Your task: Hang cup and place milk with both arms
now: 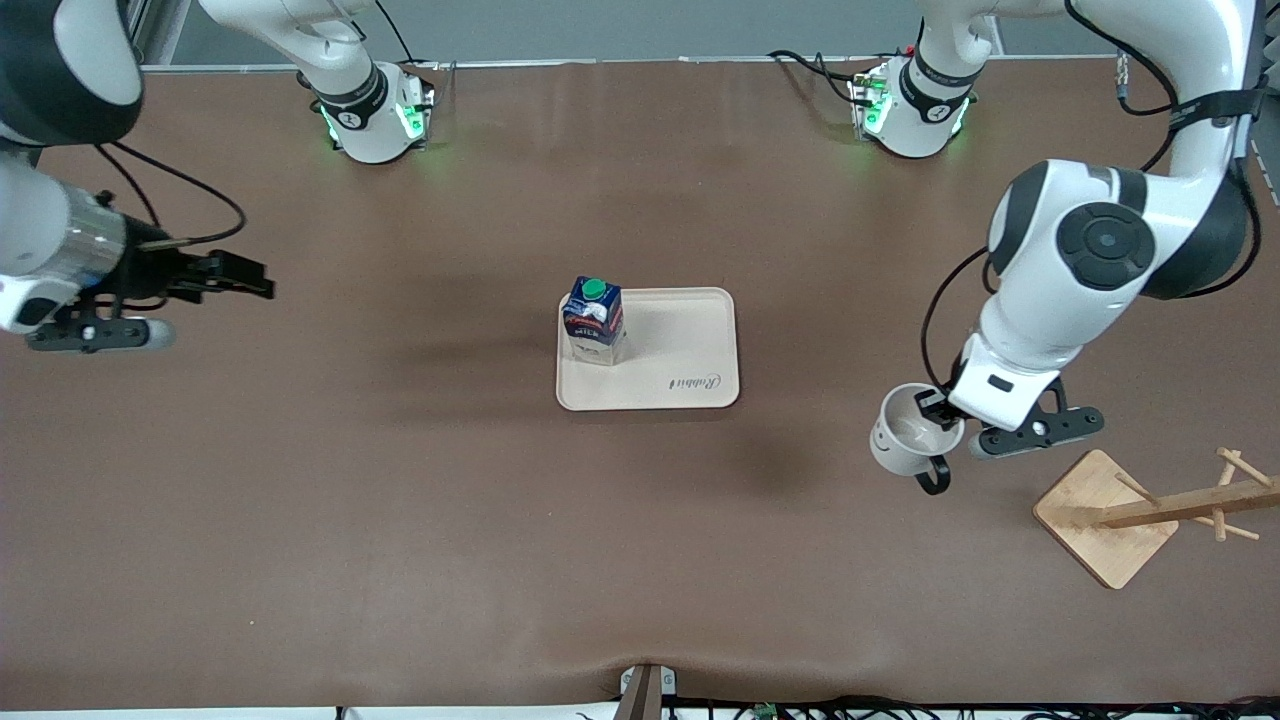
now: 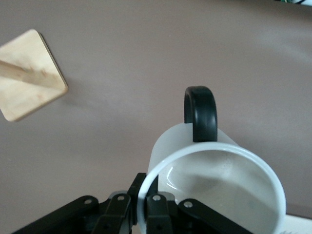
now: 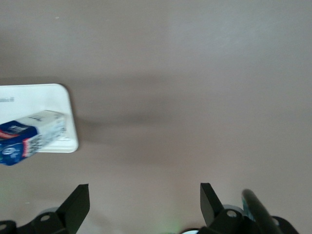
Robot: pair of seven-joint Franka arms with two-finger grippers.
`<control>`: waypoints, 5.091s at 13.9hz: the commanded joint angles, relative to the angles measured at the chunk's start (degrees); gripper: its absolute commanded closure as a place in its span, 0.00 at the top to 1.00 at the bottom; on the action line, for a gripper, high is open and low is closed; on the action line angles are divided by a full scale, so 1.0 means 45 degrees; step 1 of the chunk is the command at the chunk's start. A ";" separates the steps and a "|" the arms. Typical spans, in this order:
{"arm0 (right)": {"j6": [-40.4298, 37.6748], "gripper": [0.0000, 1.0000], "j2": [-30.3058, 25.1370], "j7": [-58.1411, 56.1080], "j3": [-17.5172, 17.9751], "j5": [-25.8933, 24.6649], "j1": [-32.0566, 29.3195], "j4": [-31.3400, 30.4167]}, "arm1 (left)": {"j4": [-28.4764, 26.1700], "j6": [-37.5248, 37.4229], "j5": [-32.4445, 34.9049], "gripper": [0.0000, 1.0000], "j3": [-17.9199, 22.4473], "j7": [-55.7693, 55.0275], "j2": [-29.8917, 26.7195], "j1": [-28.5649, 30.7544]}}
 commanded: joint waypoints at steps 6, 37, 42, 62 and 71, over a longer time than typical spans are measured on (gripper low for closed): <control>0.2501 1.00 0.1399 0.7866 -0.0106 0.0109 0.5379 -0.0500 | -0.0010 -0.0924 0.0086 0.00 -0.0068 0.6098 -0.1291 0.1767; 0.4971 0.00 0.3923 1.4042 -0.0321 -0.0028 0.7729 0.0669 | 0.1416 -0.1921 -0.4114 0.00 -0.0048 1.1026 -0.0472 0.6338; 0.2757 0.00 0.3709 1.2973 -0.0399 -0.0009 0.6422 0.2079 | 0.1416 -0.1921 -0.4094 0.00 -0.0048 1.1319 -0.0433 0.6611; 0.3372 0.00 0.0471 0.0956 -0.0517 -0.1669 -0.2352 -0.3867 | 0.2197 -0.1902 -0.4035 0.00 -0.0048 1.2452 0.0562 0.7061; 0.6624 0.06 -0.0667 0.0838 -0.0517 -0.1669 -0.2566 -0.8000 | 0.2979 -0.1902 -0.3977 1.00 -0.0048 1.2355 0.1071 0.6906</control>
